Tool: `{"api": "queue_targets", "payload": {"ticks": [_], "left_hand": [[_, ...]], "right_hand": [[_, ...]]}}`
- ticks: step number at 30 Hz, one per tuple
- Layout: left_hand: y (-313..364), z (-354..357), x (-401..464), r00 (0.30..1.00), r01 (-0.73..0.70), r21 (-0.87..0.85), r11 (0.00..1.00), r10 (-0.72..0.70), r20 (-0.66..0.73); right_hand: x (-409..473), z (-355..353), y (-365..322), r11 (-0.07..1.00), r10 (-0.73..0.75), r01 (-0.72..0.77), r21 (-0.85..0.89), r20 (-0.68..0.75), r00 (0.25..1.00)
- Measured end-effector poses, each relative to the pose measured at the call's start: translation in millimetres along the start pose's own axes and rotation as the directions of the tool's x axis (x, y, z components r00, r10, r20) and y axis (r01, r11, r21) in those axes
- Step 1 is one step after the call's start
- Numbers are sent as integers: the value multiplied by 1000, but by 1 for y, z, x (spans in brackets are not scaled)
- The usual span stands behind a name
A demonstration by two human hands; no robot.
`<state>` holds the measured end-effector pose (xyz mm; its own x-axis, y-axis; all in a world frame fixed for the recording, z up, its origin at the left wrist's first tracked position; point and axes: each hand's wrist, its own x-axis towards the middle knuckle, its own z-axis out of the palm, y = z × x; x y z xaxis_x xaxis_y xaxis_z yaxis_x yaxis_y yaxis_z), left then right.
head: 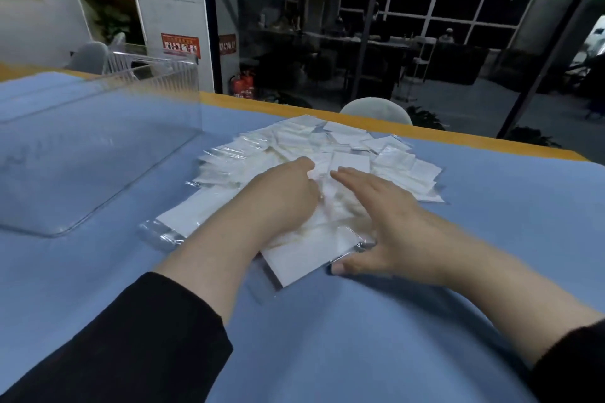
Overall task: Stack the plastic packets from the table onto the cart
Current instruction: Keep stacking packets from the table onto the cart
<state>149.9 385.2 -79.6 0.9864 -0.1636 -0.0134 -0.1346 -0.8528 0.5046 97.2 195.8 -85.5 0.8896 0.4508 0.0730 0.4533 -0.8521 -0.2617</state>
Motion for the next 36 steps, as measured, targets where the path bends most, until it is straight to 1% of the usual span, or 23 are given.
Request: {"api": "queue_targets", "payload": {"ticks": [2,4,5,8,12,15,19,20,22,23,24,25,27,28,30,32,34,36], "left_hand": [[-1,-4,1,998,14,-129,992,-22,-61],[0,-7,-1,994,17,-204,979,-39,-102],[0,-8,-2,992,16,-229,973,-44,-118],[0,-11,-8,982,31,-287,958,-83,-171],[-1,-13,-8,962,-28,-348,937,-69,-263],[-1,-17,-10,938,-110,-385,916,-32,-346],[4,-23,-19,885,-284,-496,820,25,-465],[6,-24,-23,875,-317,-527,788,29,-484],[9,-23,-27,850,-383,-564,732,39,-526],[9,-22,-28,839,-407,-571,713,45,-543],[10,-21,-29,832,-426,-575,699,53,-552],[10,-19,-29,830,-435,-572,695,65,-553],[12,-12,-30,835,-440,-559,703,91,-543],[16,-8,-32,838,-441,-553,706,104,-536],[28,-2,-36,841,-453,-546,705,134,-524],[53,1,-42,845,-478,-555,680,185,-501],[88,4,-47,860,-492,-581,648,254,-443],[127,16,-48,885,-465,-647,605,287,-367]], "right_hand": [[9,2,3,991,-71,69,-111,-18,997],[17,3,8,967,-131,127,-220,-3,991],[21,4,8,959,-142,140,-248,8,990],[33,9,8,958,-157,155,-242,8,988],[47,21,10,933,-272,231,-276,-121,955],[45,15,13,933,-290,223,-282,-223,931],[23,-10,13,955,-293,248,-163,-380,877],[14,-18,13,969,-245,214,-121,-414,877],[-9,-35,17,998,-41,59,30,-434,900],[-21,-42,23,993,74,-24,119,-432,899],[-34,-50,29,978,166,-88,191,-440,883],[-47,-57,38,959,226,-116,257,-457,860],[-72,-71,53,906,316,-118,407,-464,827],[-85,-77,59,874,352,-128,469,-429,832],[-109,-86,75,833,416,-180,524,-377,828],[-129,-94,86,796,472,-201,571,-377,797],[-144,-98,96,724,530,-221,653,-323,784],[-150,-97,108,680,570,-276,679,-252,782]]}}
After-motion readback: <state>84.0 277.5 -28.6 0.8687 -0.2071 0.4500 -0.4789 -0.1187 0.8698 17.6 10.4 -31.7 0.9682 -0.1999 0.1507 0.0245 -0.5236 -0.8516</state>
